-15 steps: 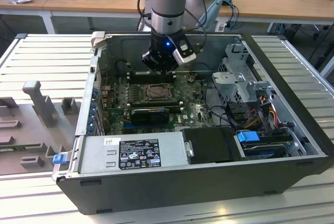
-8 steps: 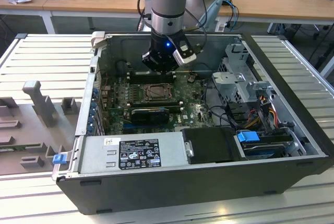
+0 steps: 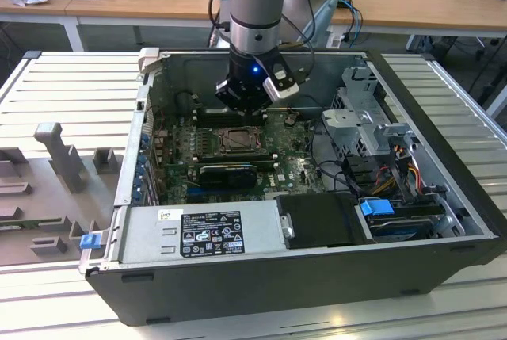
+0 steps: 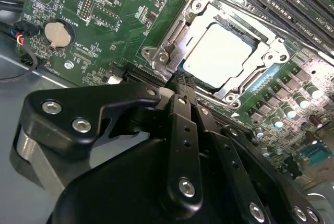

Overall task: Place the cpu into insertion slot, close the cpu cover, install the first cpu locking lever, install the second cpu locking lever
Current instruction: 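Install the second cpu locking lever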

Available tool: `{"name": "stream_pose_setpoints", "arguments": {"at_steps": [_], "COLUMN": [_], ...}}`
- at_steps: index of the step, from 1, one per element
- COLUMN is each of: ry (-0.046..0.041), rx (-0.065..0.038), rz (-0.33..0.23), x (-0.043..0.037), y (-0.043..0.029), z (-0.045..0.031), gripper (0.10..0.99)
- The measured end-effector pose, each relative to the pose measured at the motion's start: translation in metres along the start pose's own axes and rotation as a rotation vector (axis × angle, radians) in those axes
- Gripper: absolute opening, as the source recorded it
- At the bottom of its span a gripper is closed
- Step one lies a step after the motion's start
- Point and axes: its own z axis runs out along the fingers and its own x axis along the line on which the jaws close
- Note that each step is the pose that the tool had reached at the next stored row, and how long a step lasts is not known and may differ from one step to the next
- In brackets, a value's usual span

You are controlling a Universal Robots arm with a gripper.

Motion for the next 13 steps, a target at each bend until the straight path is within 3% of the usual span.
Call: {"name": "stream_pose_setpoints", "arguments": {"at_steps": [2, 6, 8, 9, 10, 13], "ry": [-0.0001, 0.0, -0.0001, -0.0001, -0.0001, 0.0], "rx": [0.0, 0.0, 0.0, 0.0, 0.0, 0.0], "rz": [0.0, 0.0, 0.0, 0.0, 0.0, 0.0], "x": [-0.0001, -0.0004, -0.0005, -0.0003, 0.0, 0.0004], "y": [0.0004, 0.0022, 0.0015, -0.0039, -0.0154, -0.0307], "z": [-0.0054, -0.0283, -0.0308, -0.0311, -0.0311, -0.0309], "gripper": [0.106, 0.106, 0.106, 0.106, 0.106, 0.106]}}
